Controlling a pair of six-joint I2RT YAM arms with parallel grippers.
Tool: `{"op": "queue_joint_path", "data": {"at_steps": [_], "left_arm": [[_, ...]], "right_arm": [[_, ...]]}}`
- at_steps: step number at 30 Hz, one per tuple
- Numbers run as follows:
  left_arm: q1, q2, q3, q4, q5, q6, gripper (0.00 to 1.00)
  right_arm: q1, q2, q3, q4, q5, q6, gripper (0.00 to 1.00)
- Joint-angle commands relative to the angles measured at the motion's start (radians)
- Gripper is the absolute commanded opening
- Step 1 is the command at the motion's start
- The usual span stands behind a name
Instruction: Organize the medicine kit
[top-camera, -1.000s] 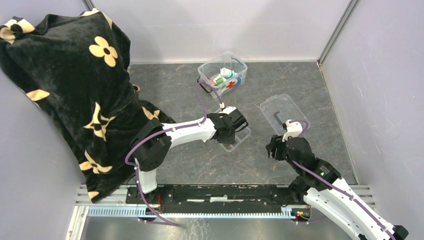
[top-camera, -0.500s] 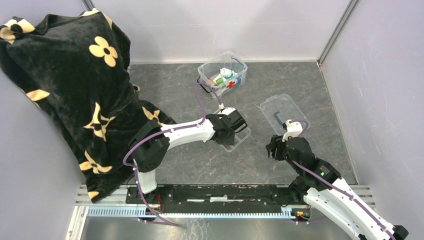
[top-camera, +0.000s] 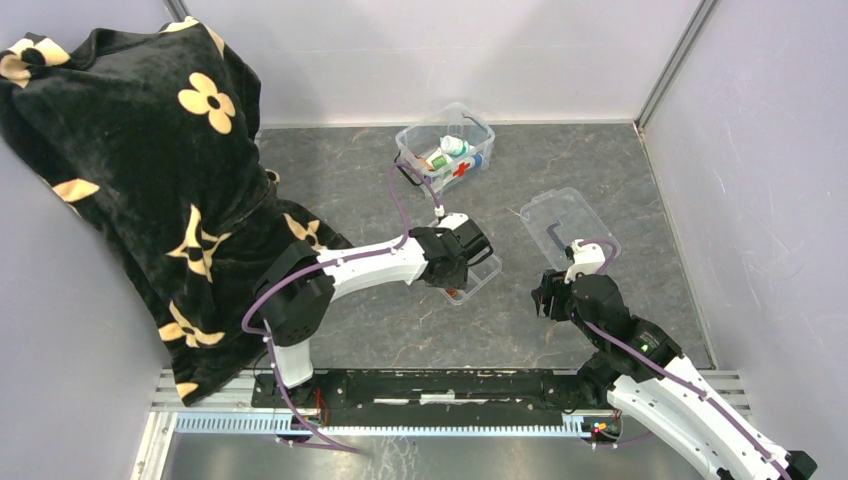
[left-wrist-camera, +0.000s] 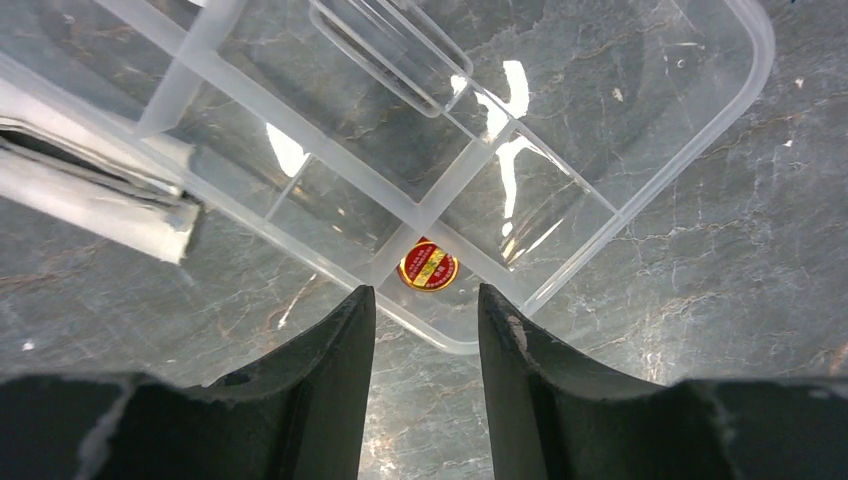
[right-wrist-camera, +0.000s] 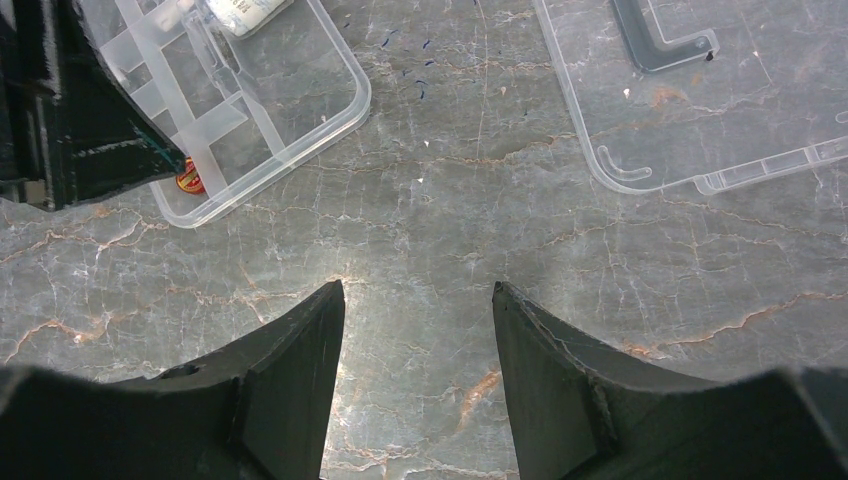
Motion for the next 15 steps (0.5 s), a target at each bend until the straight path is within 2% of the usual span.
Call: {"op": "queue_joint_path", "data": {"at_steps": [1, 5, 15], "left_arm": [[0.001, -0.119, 0.03, -0.026, -0.103, 0.03, 0.51], [0.037, -0.204, -0.033, -0.026, -0.158, -0.01, 0.52], [0.19, -0.41, -0.318, 0.108, -0.131, -0.143, 0.52]], "right_arm": [[-0.003, -0.005, 0.023, -0.003, 0.021, 0.003, 0.63], [-0.002, -0.005, 0.021, -0.002, 0.018, 0.002, 0.63], [-0.003, -0.008, 0.02, -0.001, 0.012, 0.0, 0.63]]}}
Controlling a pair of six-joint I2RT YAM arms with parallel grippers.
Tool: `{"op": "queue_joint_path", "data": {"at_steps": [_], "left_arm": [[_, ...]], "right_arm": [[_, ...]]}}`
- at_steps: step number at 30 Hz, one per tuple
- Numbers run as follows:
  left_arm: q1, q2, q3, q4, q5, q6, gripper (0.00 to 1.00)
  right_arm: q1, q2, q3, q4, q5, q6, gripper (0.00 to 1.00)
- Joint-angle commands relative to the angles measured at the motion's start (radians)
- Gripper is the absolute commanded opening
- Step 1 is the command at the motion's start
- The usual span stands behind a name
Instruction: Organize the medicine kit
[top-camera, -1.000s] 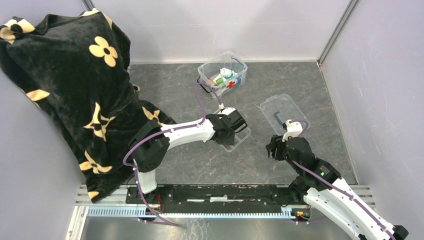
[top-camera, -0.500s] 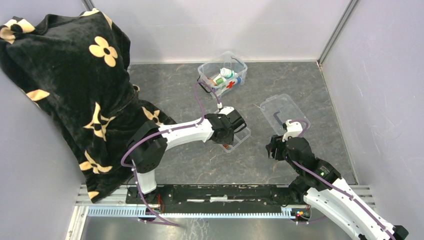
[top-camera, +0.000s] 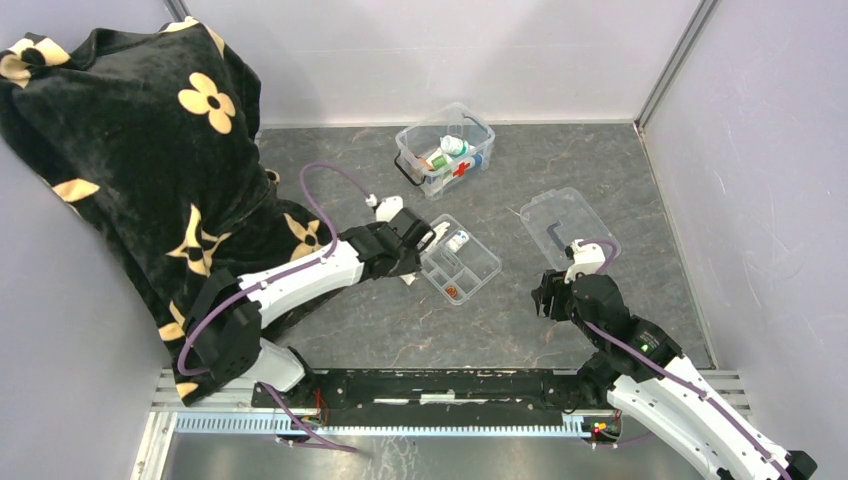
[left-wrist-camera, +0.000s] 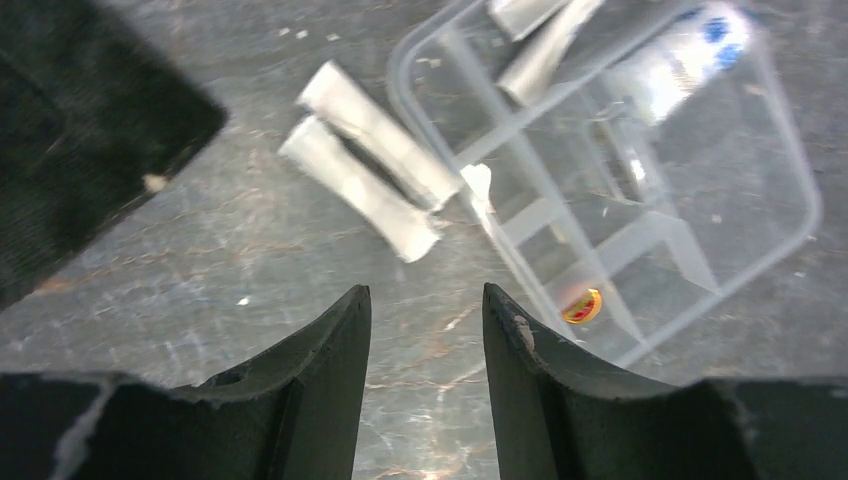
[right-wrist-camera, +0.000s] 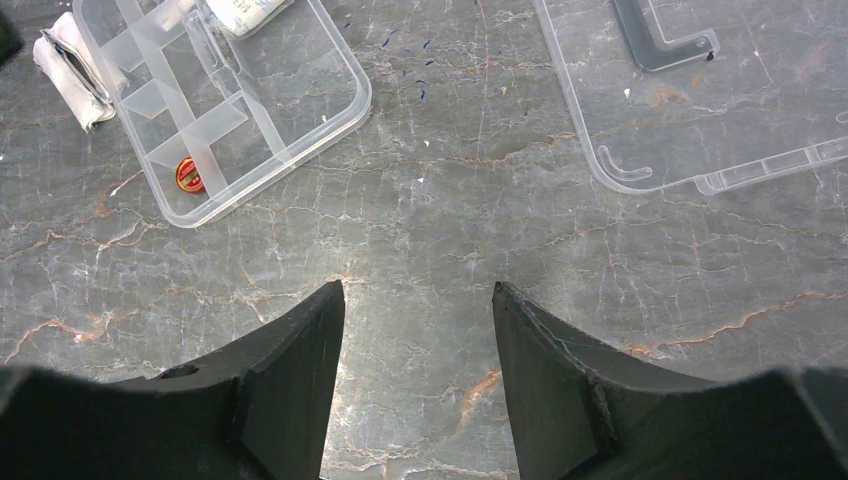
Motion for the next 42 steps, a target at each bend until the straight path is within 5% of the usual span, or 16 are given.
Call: {"op": "queue_joint_path", "data": {"at_steps": [1, 42], "left_arm": [[0.036, -0.053, -0.084, 0.083, -0.015, -0.086, 0.52], [0.112, 0.142, -0.179, 0.264, -0.013, -0.06, 0.47]], "right_arm": [[-0.002, -0.011, 0.02, -0.001, 0.011, 0.001, 0.63], [-0.002, -0.009, 0.028, -0.008, 0.01, 0.002, 0.63]]}}
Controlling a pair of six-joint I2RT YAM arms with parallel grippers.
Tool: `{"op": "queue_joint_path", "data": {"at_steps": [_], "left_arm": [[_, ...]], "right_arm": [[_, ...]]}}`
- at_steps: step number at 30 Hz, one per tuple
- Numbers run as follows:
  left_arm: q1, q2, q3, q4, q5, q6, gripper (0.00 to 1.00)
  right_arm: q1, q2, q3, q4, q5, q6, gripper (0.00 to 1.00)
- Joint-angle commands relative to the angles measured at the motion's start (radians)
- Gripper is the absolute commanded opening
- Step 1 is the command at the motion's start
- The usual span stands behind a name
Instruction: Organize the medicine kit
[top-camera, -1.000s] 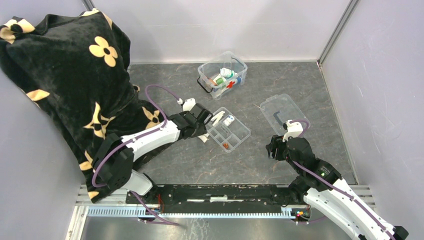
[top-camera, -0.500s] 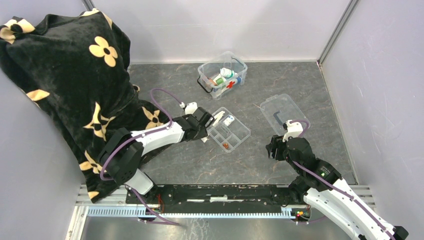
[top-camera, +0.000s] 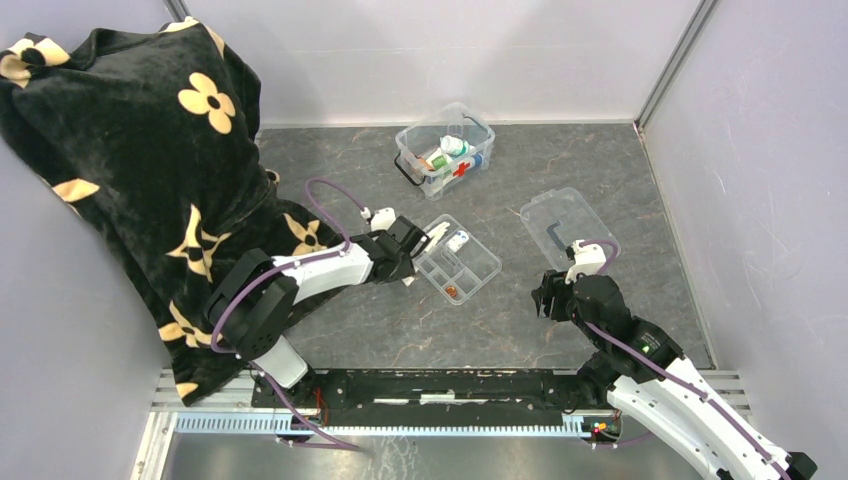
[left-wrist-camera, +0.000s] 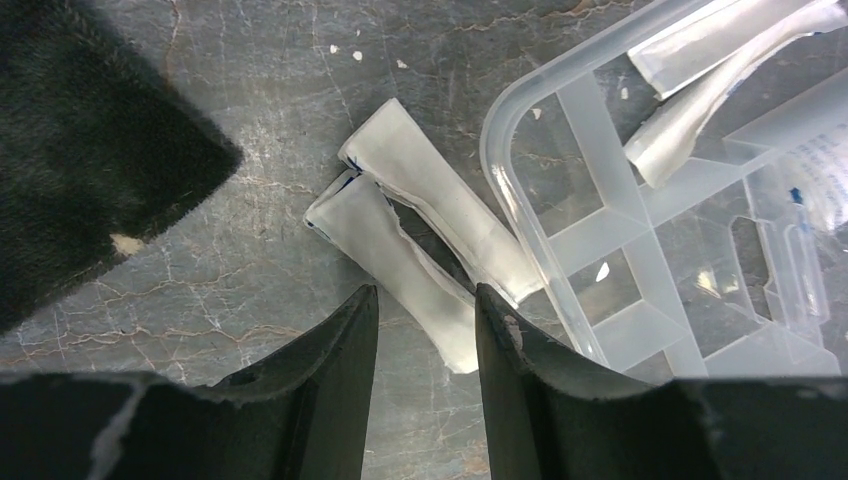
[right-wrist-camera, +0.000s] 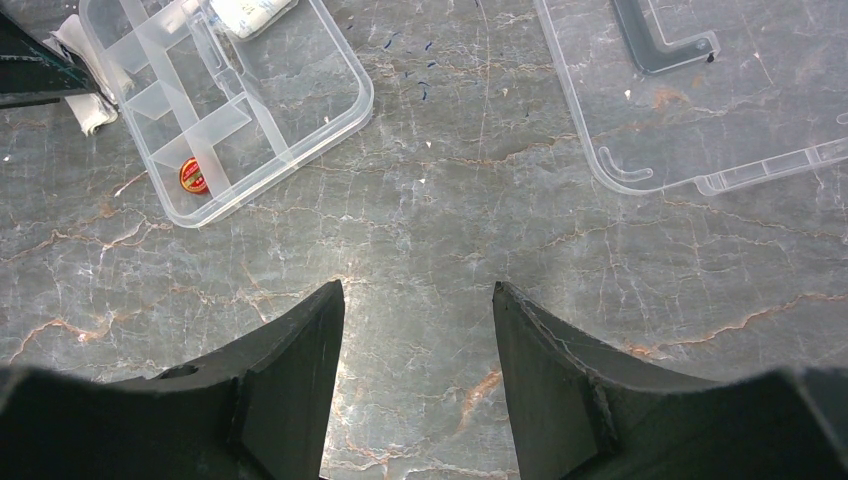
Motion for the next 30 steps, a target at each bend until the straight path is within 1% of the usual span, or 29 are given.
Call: {"op": "queue_joint_path", "data": {"at_steps": [1, 5, 12, 18, 23, 26, 30], "left_arm": [[0.01, 0.027, -0.008, 0.029, -0.022, -0.021, 0.47], [0.014, 0.039, -0.012, 0.04, -0.022, -0.015, 0.46], [0.016, 0.034, -0.002, 0.023, -0.045, -0.004, 0.33], [0.016, -0.024, 0.001, -0.034, -0.088, 0.024, 0.24], [0.016, -0.086, -0.009, -0.074, -0.132, 0.057, 0.2], [0.016, -0.111, -0.002, -0.088, -0.149, 0.114, 0.19], [0.016, -0.114, 0.047, -0.132, -0.189, 0.206, 0.17]], "right_arm": [[-0.003, 0.003, 0.029, -0.004, 0.012, 0.0, 0.63], [-0.002, 0.006, 0.029, -0.002, 0.01, -0.002, 0.63], [-0.003, 0.012, 0.033, -0.004, 0.005, -0.004, 0.63], [-0.002, 0.015, 0.032, -0.004, 0.005, -0.004, 0.63], [-0.002, 0.018, 0.032, -0.001, 0.005, -0.005, 0.63], [-0.002, 0.017, 0.031, -0.003, 0.004, -0.004, 0.63], [-0.003, 0.015, 0.028, -0.001, 0.005, -0.003, 0.63]]}}
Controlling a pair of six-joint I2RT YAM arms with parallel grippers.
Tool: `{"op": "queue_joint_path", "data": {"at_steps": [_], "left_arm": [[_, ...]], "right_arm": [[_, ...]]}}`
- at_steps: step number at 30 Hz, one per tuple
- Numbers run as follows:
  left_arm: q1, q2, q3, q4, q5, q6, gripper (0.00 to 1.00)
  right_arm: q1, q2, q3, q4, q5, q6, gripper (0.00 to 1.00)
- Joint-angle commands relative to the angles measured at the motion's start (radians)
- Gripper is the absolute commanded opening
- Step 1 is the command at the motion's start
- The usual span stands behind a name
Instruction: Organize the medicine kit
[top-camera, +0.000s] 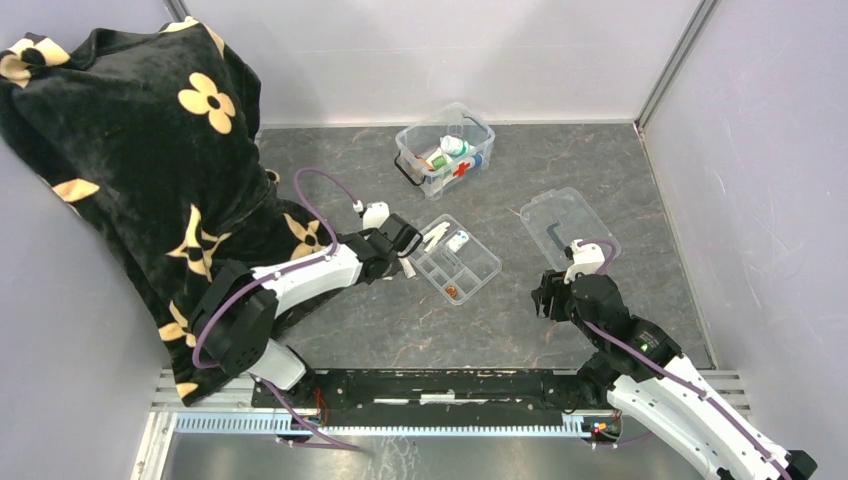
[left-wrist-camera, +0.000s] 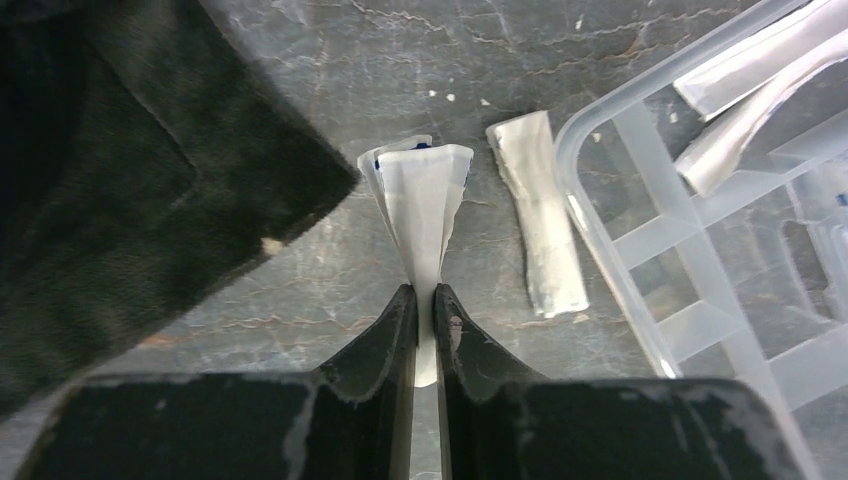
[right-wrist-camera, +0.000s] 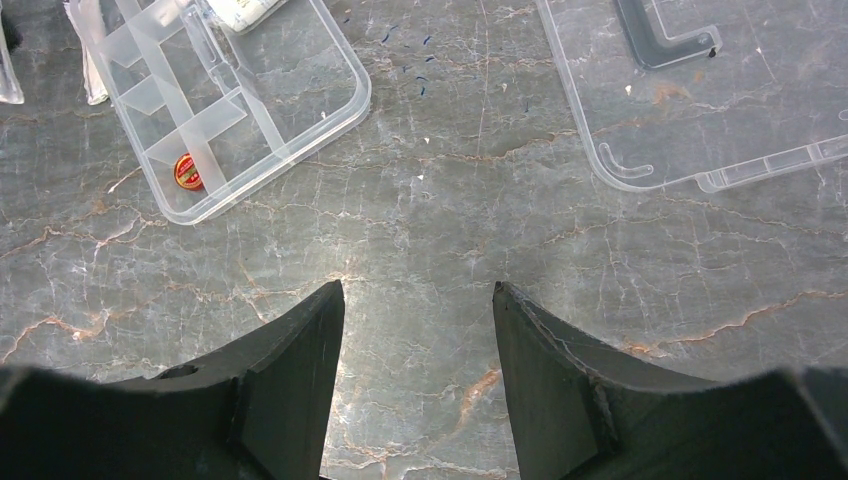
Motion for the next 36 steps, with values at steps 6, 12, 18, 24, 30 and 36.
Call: {"op": "queue_joint_path", "data": {"at_steps": [6, 12, 18, 24, 30, 36], "left_arm": [[0.005, -0.068, 0.103, 0.004, -0.053, 0.33, 0.19], [0.005, -0.04, 0.166, 0.109, 0.089, 0.575, 0.14], [0.005, 0.088, 0.268, 0.175, 0.284, 0.858, 0.09], [0.005, 0.274, 0.445, 0.132, 0.323, 1.017, 0.08], [0.005, 0.389, 0.523, 0.094, 0.364, 1.07, 0.08], [0.005, 0.403, 0.512, 0.085, 0.387, 1.071, 0.11]], "right_arm": [[-0.003, 0.002, 0.026, 0.0, -0.002, -0.002, 0.63], [-0.003, 0.003, 0.027, 0.001, -0.014, -0.003, 0.63], [-0.002, 0.003, 0.026, -0.001, -0.026, -0.001, 0.63], [-0.002, 0.0, 0.026, -0.007, -0.035, 0.007, 0.63], [-0.002, -0.001, 0.028, -0.015, -0.025, 0.01, 0.63], [-0.002, 0.007, 0.032, -0.016, -0.018, 0.007, 0.63]]}}
